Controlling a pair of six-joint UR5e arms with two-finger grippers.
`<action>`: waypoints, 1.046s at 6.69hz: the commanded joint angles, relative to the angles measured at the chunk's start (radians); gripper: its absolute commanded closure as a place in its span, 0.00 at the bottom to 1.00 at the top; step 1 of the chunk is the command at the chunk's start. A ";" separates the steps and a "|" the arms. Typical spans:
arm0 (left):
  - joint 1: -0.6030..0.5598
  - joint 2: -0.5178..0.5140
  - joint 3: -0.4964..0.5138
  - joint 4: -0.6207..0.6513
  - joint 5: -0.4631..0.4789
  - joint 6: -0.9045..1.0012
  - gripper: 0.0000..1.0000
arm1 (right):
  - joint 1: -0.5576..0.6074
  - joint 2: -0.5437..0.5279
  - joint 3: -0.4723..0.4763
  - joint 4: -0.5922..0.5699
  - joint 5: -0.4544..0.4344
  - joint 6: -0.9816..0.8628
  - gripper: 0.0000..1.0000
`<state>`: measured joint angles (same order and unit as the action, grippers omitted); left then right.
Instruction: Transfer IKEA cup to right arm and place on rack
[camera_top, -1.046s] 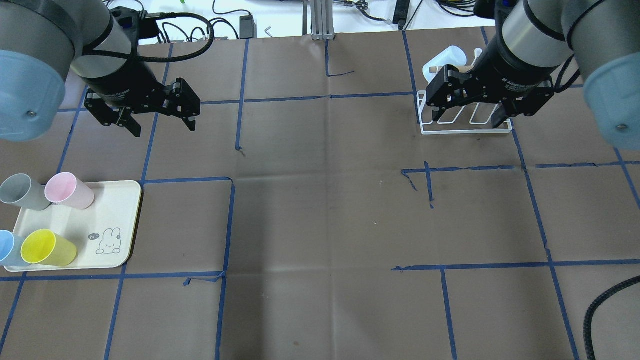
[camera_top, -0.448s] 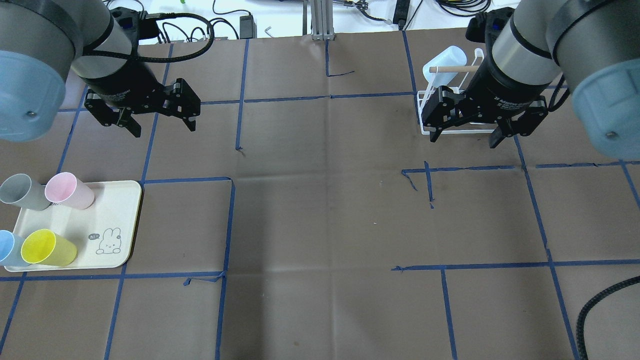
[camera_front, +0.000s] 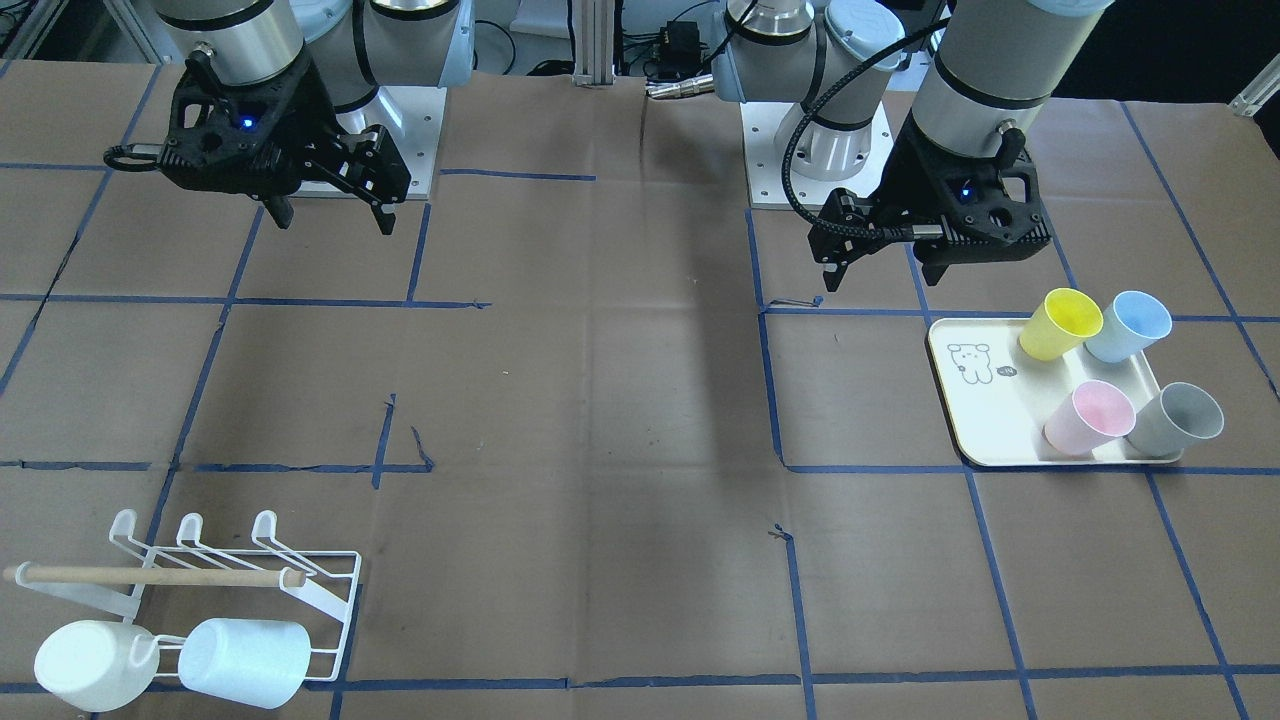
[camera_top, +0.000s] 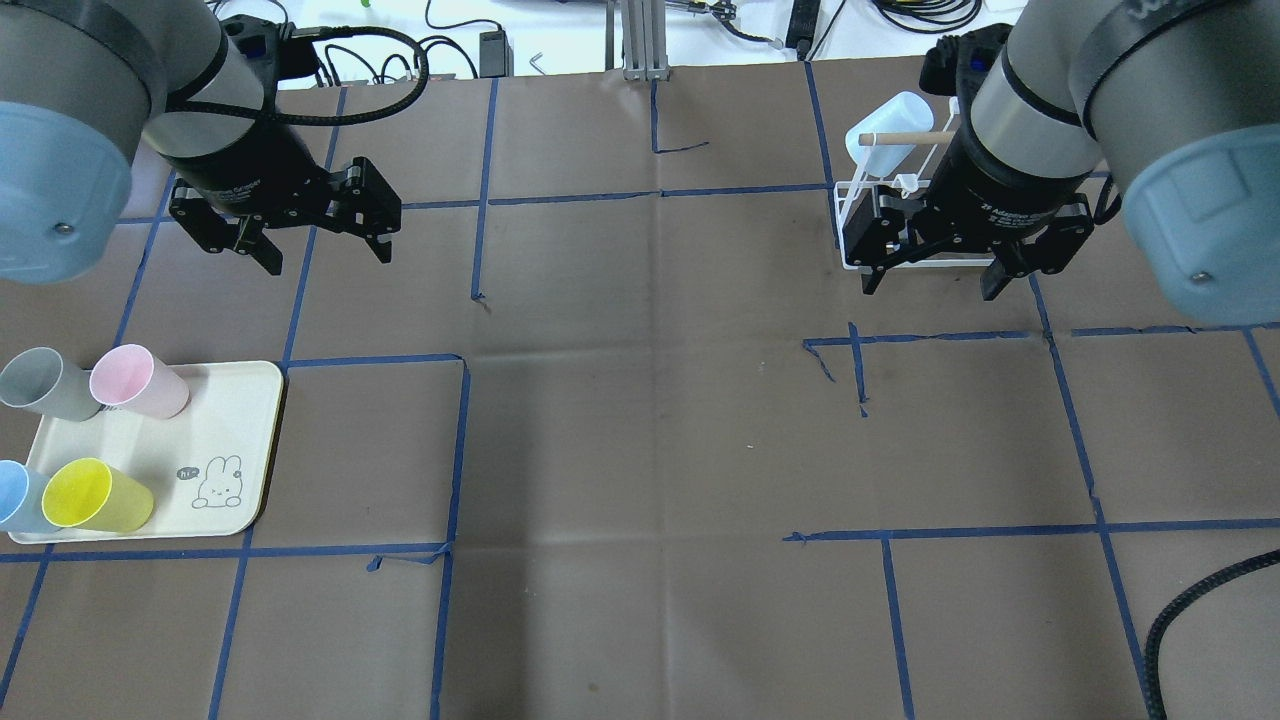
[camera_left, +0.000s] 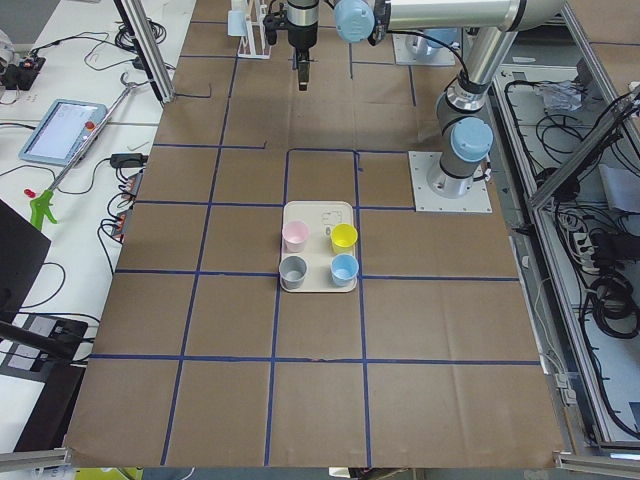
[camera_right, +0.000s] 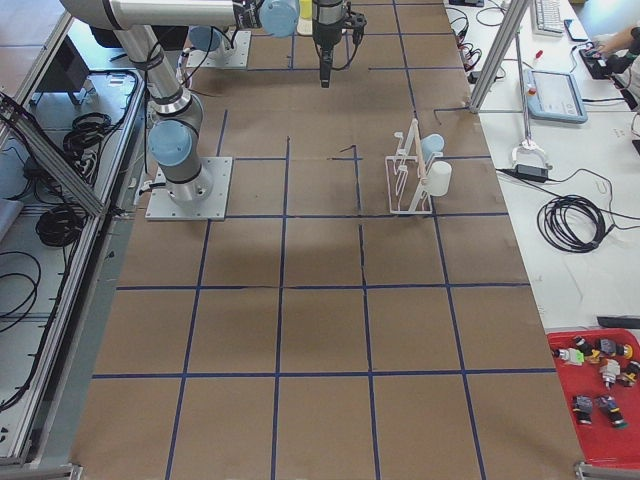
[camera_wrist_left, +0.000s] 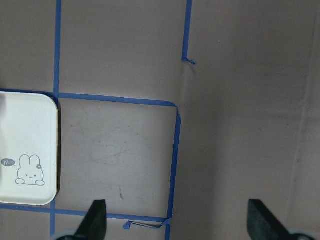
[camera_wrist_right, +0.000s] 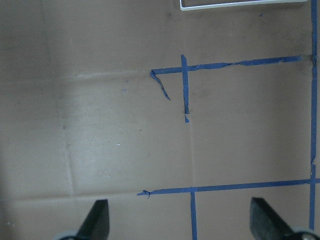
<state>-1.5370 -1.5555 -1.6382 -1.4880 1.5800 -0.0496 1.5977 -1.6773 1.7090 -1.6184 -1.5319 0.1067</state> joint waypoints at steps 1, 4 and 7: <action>0.000 0.000 0.000 0.000 0.000 0.000 0.01 | 0.001 0.001 0.000 -0.005 0.006 -0.005 0.00; 0.000 0.002 0.000 0.000 0.000 0.000 0.01 | 0.001 0.001 -0.002 -0.006 0.010 -0.005 0.00; 0.000 0.000 0.000 0.002 0.000 0.000 0.01 | 0.001 -0.004 -0.011 -0.008 0.013 -0.005 0.00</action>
<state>-1.5371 -1.5547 -1.6383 -1.4876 1.5800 -0.0491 1.5984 -1.6785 1.7016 -1.6258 -1.5198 0.1013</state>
